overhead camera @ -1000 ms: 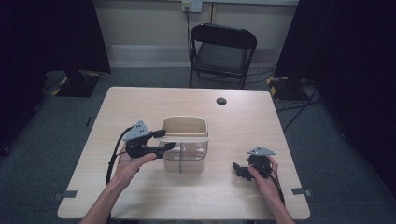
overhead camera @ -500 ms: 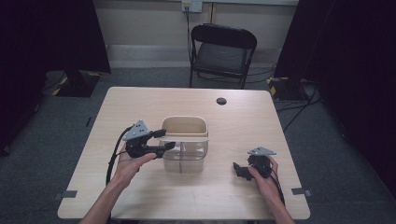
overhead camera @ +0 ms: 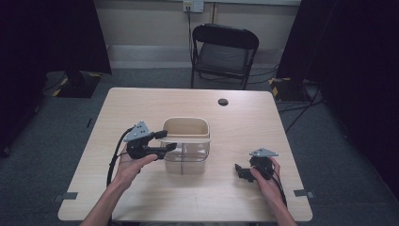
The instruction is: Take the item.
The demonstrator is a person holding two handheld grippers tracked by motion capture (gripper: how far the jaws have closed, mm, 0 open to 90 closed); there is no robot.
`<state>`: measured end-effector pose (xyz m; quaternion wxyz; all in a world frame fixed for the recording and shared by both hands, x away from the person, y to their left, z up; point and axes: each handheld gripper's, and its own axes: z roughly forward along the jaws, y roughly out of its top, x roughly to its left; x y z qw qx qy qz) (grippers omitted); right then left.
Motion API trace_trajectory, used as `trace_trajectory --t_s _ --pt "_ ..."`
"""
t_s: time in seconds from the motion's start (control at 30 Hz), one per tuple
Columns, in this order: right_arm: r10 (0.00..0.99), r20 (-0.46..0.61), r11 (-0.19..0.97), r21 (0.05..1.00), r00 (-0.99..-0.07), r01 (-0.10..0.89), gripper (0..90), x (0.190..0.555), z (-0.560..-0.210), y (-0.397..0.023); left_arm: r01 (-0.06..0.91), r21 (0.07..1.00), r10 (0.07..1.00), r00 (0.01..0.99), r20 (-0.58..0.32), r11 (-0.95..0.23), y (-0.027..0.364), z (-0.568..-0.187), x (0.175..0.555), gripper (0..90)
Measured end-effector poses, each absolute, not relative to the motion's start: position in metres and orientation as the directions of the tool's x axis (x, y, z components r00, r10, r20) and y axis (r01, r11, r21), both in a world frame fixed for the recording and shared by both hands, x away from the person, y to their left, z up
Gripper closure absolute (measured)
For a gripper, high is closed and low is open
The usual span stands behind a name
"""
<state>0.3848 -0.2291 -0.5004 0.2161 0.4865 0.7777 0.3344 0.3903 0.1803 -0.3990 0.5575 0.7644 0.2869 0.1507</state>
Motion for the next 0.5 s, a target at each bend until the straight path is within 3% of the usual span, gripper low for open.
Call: trace_trajectory --t_s 0.5 --pt "0.901 -0.011 0.303 0.73 -0.433 0.612 11.9 0.3848 -0.5004 -0.2291 0.267 0.939 0.606 0.791 -0.085 -0.217 0.1801 -0.399 0.3903 36.9"
